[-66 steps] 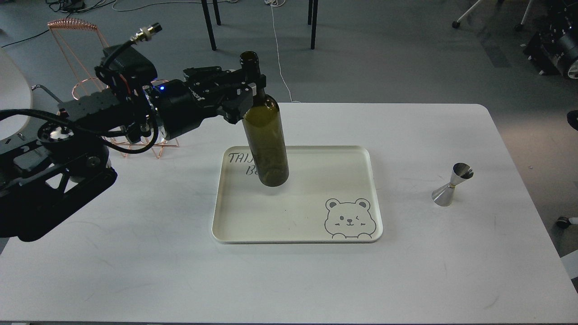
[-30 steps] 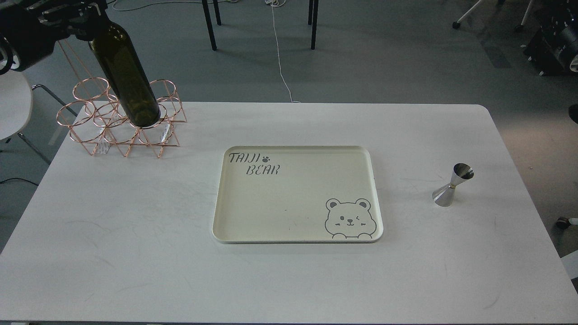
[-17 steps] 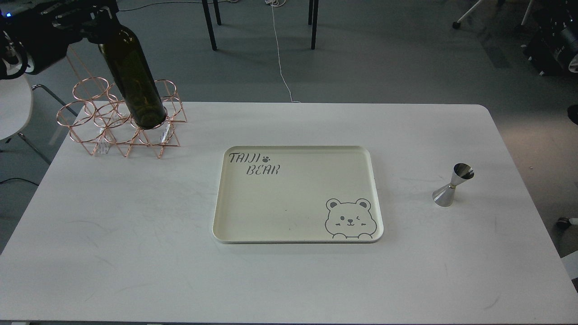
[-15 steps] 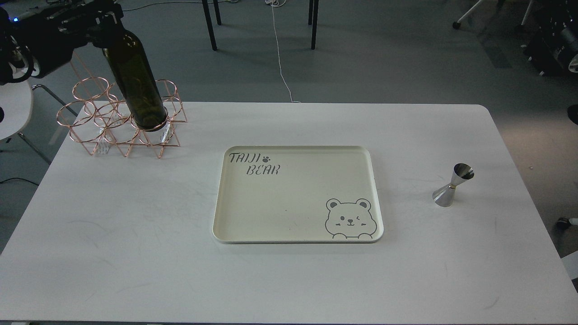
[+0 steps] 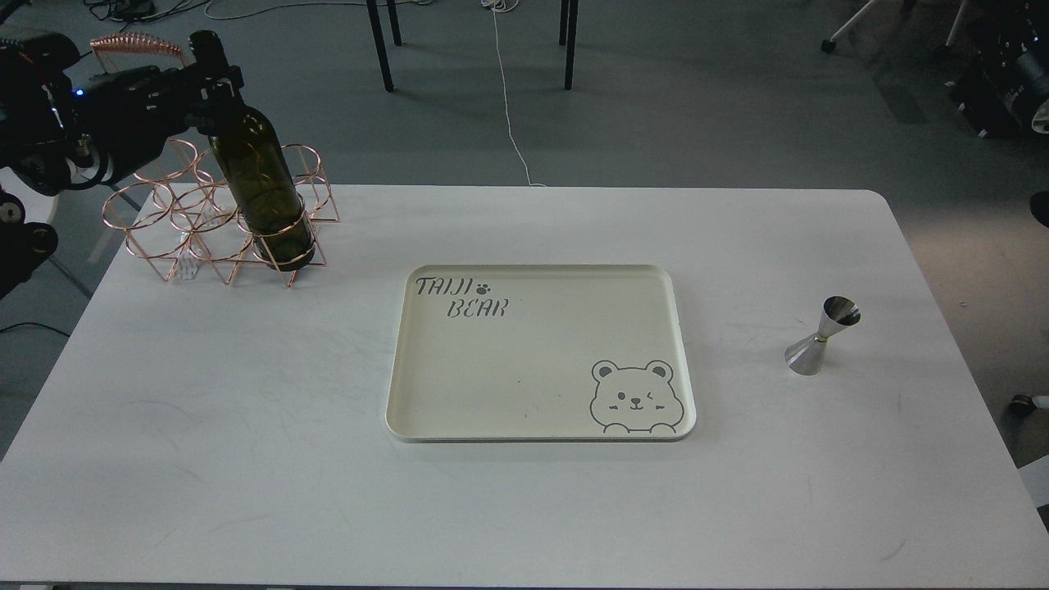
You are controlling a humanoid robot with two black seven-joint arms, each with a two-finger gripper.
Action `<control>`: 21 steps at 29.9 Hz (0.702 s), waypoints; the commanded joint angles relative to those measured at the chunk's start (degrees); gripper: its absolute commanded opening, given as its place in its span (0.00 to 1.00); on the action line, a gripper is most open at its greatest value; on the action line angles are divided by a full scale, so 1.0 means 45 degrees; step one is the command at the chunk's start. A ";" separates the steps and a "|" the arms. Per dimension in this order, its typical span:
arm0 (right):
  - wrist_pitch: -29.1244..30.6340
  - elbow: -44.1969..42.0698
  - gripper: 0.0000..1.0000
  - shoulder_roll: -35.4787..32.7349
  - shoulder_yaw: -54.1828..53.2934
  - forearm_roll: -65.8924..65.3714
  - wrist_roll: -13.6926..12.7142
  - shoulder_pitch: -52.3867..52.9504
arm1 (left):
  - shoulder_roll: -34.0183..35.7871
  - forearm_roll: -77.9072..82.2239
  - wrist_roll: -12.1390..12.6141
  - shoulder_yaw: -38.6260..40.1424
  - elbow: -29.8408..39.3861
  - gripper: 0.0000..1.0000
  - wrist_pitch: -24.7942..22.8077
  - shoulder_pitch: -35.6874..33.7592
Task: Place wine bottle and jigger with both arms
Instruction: 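Lower the bottle into the wine rack and release it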
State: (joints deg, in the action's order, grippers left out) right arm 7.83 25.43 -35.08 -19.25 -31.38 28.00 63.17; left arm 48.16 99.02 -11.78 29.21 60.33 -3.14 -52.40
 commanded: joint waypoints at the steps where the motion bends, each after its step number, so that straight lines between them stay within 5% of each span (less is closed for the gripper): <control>1: -0.0001 -0.0007 0.96 0.0002 -0.0001 0.0000 0.0000 -0.0015 | 0.0001 -0.0264 0.0001 -0.0241 -0.0027 0.26 0.0229 0.0004; 4: -0.0001 -0.0007 0.96 0.0002 -0.0001 0.0000 0.0000 -0.0015 | -0.0018 -0.0441 0.0001 -0.0260 -0.0008 0.45 0.0327 0.0004; 9: -0.0001 0.0013 0.96 0.0002 -0.0001 0.0000 0.0000 0.0004 | 0.0001 -0.0441 -0.0019 -0.0260 -0.0008 0.54 0.0328 0.0004; 15: -0.0001 0.0013 0.96 0.0002 -0.0001 0.0000 0.0000 0.0004 | 0.0040 -0.1413 -0.0038 -0.0026 0.0012 0.96 0.0950 -0.0055; 21: -0.0040 0.0013 0.98 -0.0017 -0.0682 0.0252 0.0000 -0.0093 | 0.0605 -0.7694 -0.0038 -0.0046 -0.0202 0.98 0.1578 -0.0133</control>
State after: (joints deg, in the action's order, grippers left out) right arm 7.67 25.54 -35.05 -20.46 -31.28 28.00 63.25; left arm 49.41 78.34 -11.88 29.02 60.25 3.50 -52.96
